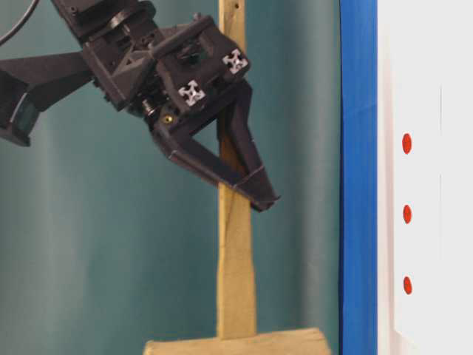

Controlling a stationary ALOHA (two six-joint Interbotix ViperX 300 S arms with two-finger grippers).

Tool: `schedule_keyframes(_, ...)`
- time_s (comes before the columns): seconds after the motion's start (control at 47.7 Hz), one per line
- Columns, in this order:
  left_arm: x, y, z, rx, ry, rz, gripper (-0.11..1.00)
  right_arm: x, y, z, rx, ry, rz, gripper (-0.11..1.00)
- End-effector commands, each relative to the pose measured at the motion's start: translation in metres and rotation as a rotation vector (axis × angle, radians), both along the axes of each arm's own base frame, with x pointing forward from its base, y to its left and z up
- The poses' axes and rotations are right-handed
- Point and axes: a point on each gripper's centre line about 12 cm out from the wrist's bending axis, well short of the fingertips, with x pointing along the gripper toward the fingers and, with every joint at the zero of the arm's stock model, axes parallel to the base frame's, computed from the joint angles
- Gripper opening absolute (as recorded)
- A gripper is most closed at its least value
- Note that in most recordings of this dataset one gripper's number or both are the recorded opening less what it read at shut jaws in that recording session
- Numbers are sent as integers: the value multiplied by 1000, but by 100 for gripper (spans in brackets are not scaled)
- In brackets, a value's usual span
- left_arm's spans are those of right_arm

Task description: Hit the mark with a hammer.

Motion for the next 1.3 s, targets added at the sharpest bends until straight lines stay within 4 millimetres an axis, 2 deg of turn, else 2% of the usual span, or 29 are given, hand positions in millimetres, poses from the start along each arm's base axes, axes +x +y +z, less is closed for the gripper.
schedule_keyframes(0.0,-10,1,11,3,-40,4,68,-5,-1,16,10,-40,-9,2)
schedule_keyframes(0.252,-52,5,7,8,-12,23,68,-21,0,13,33,-34,-22,2)
schedule_keyframes(0.441,-69,5,9,8,-14,23,68,-25,0,12,47,-32,-29,2)
schedule_keyframes(0.713,-70,5,6,8,-3,23,68,-24,-6,13,47,-38,-44,2)
schedule_keyframes(1.049,-70,5,2,6,6,24,68,-24,-54,15,32,-84,-161,2)
schedule_keyframes(1.28,-70,5,2,6,6,24,67,-25,-56,15,29,-92,-165,2)
